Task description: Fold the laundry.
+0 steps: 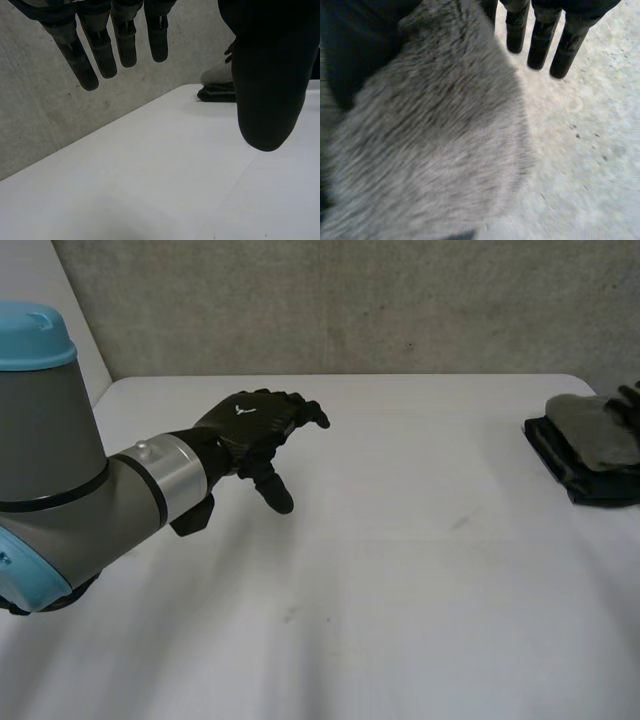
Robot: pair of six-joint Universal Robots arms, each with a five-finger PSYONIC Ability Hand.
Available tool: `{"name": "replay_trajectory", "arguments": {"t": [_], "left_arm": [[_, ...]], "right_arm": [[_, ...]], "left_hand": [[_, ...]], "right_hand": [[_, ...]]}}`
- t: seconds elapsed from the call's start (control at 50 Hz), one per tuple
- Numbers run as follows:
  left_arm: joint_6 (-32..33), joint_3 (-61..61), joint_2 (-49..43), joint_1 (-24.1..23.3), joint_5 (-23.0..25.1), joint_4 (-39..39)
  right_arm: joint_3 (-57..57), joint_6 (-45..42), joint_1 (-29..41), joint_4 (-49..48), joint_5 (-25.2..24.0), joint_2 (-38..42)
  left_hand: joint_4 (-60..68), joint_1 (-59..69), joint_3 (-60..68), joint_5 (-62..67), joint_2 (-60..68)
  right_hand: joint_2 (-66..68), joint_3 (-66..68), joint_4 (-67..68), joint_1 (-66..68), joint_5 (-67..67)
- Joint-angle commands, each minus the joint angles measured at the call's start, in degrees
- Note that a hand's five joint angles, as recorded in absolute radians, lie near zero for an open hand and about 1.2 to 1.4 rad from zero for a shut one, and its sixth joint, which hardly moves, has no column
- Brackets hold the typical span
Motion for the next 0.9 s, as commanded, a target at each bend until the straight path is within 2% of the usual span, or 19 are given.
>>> {"name": "replay_trajectory", "arguments": {"t": [0.02, 0.14, 0.22, 0.24, 0.3, 0.46, 0.54, 0.62, 0.7, 0.82, 0.9], "left_arm": [[-0.36, 0.01, 0.67, -0.08, 0.0, -0.03], [-0.44, 0.09, 2.69, -0.08, -0.09, -0.03], [-1.32, 0.18, 5.5, 0.18, -0.09, 0.06], [-2.02, 0.27, 6.81, 0.61, -0.09, 0.14], [-3.08, 0.27, 8.84, 0.79, -0.61, 0.49], [-4.84, -2.19, 14.82, 6.5, -10.8, 4.71], [-4.75, -4.56, 16.4, 9.23, -13.44, 6.12], [-4.49, -6.49, 16.49, 9.5, -13.1, 6.21], [-4.49, -7.81, 16.49, 9.5, -13.18, 6.21], [-4.84, -8.78, 16.58, 9.93, -13.18, 6.47], [-5.28, -11.58, 16.5, 10.02, -13.18, 9.01]], "right_arm": [[3.35, 3.95, -0.29, 6.18, 4.76, -12.55], [4.32, 13.55, 1.81, 9.35, 7.66, -23.72], [5.64, 20.4, 7.25, 13.04, 13.72, -30.05], [6.77, 22.59, 9.88, 14.52, 16.6, -31.71], [9.06, 24.89, 14.72, 16.55, 20.22, -34.27], [24.16, 34.46, 31.58, 17.79, 37.78, -44.46], [30.66, 37.98, 37.57, 15.87, 42.89, -47.1], [37.17, 38.26, 41.71, 10.96, 46.24, -48.51], [41.48, 38.17, 42.86, 4.98, 49.31, -51.58], [43.61, 37.64, 42.6, 2.67, 50.82, -53.7], [46.67, 37.82, 42.07, 1.27, 50.12, -54.67]], "left_hand": [[1.19, 1.4, 0.77, 1.78, 0.98], [1.19, 1.4, 0.77, 1.78, 0.98], [1.02, 1.23, 0.6, 1.61, 0.81], [1.02, 1.23, 0.6, 1.61, 0.81], [0.85, 1.06, 0.44, 1.45, 0.64], [-1.16, -0.95, -1.58, -0.57, -1.37], [-4.19, -3.99, -4.61, -3.6, -4.4], [-5.53, -5.33, -5.95, -4.94, -5.74], [-7.71, -7.51, -8.13, -7.12, -7.92], [-9.23, -9.03, -9.65, -8.64, -9.45], [-9.29, -9.08, -9.7, -8.69, -9.5]], "right_hand": [[-5.84, -6.09, -6.31, -2.92, -8.02], [-5.84, -6.09, -6.31, -2.92, -8.02], [-5.84, -6.09, -6.31, -2.92, -8.02], [-5.84, -6.09, -6.31, -2.92, -8.02], [-5.84, -6.09, -6.31, -2.92, -8.02], [-5.84, -6.09, -6.31, -2.92, -8.02], [-5.84, -6.09, -6.31, -2.92, -8.02], [-5.84, -6.09, -6.31, -2.92, -8.02], [-5.84, -6.09, -6.31, -2.92, -8.02], [-5.84, -6.09, -6.31, -2.92, -8.02], [-5.84, -6.09, -6.31, -2.92, -8.02]]}}
